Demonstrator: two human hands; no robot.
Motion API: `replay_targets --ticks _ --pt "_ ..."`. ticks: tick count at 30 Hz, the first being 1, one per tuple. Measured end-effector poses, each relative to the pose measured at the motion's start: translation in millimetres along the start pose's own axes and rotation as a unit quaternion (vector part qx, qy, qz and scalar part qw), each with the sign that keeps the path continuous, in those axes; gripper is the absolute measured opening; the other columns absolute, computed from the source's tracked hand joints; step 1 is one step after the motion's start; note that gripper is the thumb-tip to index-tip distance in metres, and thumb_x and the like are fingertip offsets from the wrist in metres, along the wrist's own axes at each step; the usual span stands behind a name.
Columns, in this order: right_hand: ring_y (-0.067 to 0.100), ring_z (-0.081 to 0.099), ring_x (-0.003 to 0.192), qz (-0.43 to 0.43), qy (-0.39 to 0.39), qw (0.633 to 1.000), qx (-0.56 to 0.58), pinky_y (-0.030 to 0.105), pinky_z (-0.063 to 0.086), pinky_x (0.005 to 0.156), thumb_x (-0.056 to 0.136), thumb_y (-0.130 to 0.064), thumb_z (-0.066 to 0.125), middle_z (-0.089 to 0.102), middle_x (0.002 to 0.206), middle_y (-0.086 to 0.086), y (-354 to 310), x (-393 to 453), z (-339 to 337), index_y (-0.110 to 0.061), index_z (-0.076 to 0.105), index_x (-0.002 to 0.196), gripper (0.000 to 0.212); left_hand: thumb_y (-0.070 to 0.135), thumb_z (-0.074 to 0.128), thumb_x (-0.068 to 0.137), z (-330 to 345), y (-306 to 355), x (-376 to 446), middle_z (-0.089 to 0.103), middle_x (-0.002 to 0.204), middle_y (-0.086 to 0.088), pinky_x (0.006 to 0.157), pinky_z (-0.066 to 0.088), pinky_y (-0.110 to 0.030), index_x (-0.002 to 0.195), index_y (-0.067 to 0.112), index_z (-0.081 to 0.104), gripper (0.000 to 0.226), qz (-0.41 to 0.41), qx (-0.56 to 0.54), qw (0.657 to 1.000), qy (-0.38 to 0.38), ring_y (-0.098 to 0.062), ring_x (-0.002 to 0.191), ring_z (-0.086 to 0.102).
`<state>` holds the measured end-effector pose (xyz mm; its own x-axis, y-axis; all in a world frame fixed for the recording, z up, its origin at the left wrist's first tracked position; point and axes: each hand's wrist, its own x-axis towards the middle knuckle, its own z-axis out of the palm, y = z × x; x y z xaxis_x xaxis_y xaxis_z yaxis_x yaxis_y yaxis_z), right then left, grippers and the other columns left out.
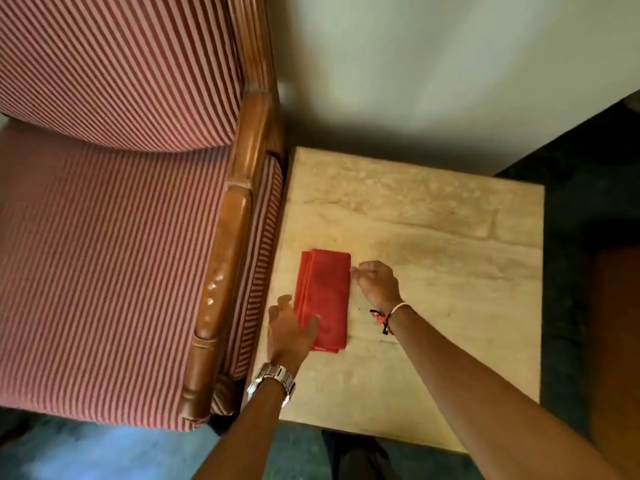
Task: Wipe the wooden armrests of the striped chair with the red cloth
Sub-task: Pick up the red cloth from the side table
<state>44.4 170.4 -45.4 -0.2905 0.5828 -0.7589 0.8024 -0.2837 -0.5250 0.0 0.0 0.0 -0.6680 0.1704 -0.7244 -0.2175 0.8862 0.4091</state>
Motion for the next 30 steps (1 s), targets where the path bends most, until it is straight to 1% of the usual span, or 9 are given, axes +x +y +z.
replay_targets --ticks 4,8,11,14,16,20,23,27,30 --pt "0.008 0.065 0.069 -0.028 0.075 0.996 0.040 0.005 0.047 0.066 0.084 -0.027 0.082 0.071 0.086 0.004 14.4 12.2 28.3 -0.004 0.070 0.107 0.035 0.024 0.078 0.081 26.6 -2.4 21.0 0.047 0.139 -0.017 0.100 0.049 -0.050 0.141 0.009 0.039 0.073 -0.013 0.004 0.999 0.038 -0.041 0.124 0.055" --pt "0.019 0.064 0.071 -0.066 0.090 0.994 -0.001 0.029 0.048 0.071 0.083 -0.024 0.081 0.067 0.073 0.002 12.6 11.3 44.6 -0.008 0.071 0.088 0.019 0.007 0.078 0.079 37.4 -5.9 28.2 0.054 0.132 -0.019 0.095 0.051 -0.049 0.133 0.009 0.041 0.066 -0.015 -0.047 0.997 0.062 -0.043 0.116 0.059" --pt "0.030 0.071 0.086 -0.060 0.078 0.995 -0.007 0.039 0.056 0.078 0.088 -0.021 0.074 0.077 0.091 0.014 8.2 7.2 48.0 -0.006 0.074 0.091 0.015 0.008 0.078 0.081 30.4 -13.0 31.7 0.062 0.127 -0.018 0.092 0.052 -0.042 0.129 0.010 0.046 0.058 -0.026 -0.083 0.996 0.028 -0.040 0.114 0.063" --pt "0.023 0.065 0.089 -0.052 0.044 0.995 0.069 0.032 0.049 0.076 0.092 -0.016 0.067 0.071 0.092 0.004 4.6 -8.9 41.9 -0.018 0.066 0.091 0.002 0.016 0.080 0.081 15.1 -13.9 23.5 0.064 0.127 -0.018 0.096 0.056 -0.044 0.130 0.008 0.053 0.057 -0.019 -0.082 0.996 -0.027 -0.038 0.114 0.064" --pt "0.018 0.062 0.087 -0.061 0.037 0.990 0.119 0.031 0.047 0.078 0.094 -0.012 0.063 0.067 0.088 -0.003 -1.1 -26.6 34.8 -0.022 0.061 0.087 0.013 0.018 0.082 0.079 -3.5 -9.1 11.1 0.067 0.124 -0.016 0.094 0.058 -0.044 0.127 0.008 0.057 0.055 0.013 -0.090 0.995 -0.052 -0.035 0.111 0.066" --pt "0.008 0.065 0.081 -0.105 0.029 0.965 0.237 0.028 0.053 0.076 0.098 -0.006 0.057 0.068 0.088 -0.005 -34.4 -81.8 21.9 -0.020 0.060 0.088 0.018 0.023 0.086 0.075 -59.1 2.8 -24.2 0.067 0.111 0.001 0.089 0.060 -0.039 0.124 0.015 0.058 0.057 0.092 -0.107 0.985 -0.098 -0.022 0.102 0.068" --pt "0.012 0.068 0.091 -0.136 0.001 0.947 0.291 0.033 0.055 0.089 0.099 -0.008 0.058 0.073 0.096 -0.002 -63.9 -125.4 22.5 -0.016 0.063 0.097 0.010 0.030 0.088 0.071 -110.9 0.2 -50.7 0.066 0.105 0.016 0.083 0.060 -0.029 0.115 0.034 0.056 0.054 0.142 -0.125 0.977 -0.100 -0.006 0.093 0.067" --pt "0.007 0.071 0.088 -0.209 -0.024 0.942 0.262 0.024 0.058 0.077 0.099 -0.014 0.062 0.075 0.098 -0.004 -102.2 -171.7 52.9 -0.004 0.067 0.107 0.014 0.036 0.083 0.076 -182.6 -21.3 -67.1 0.077 0.094 0.023 0.072 0.062 -0.018 0.099 0.046 0.064 0.032 0.173 -0.199 0.960 -0.092 0.005 0.088 0.073" --pt "0.019 0.074 0.094 -0.214 0.025 0.963 0.164 0.036 0.061 0.081 0.097 -0.020 0.066 0.075 0.112 0.006 -118.9 -172.7 89.9 -0.006 0.068 0.113 0.021 0.040 0.073 0.082 -207.9 -41.1 -49.8 0.079 0.090 0.018 0.071 0.063 -0.021 0.091 0.037 0.070 0.010 0.167 -0.213 0.960 -0.065 -0.003 0.086 0.075"
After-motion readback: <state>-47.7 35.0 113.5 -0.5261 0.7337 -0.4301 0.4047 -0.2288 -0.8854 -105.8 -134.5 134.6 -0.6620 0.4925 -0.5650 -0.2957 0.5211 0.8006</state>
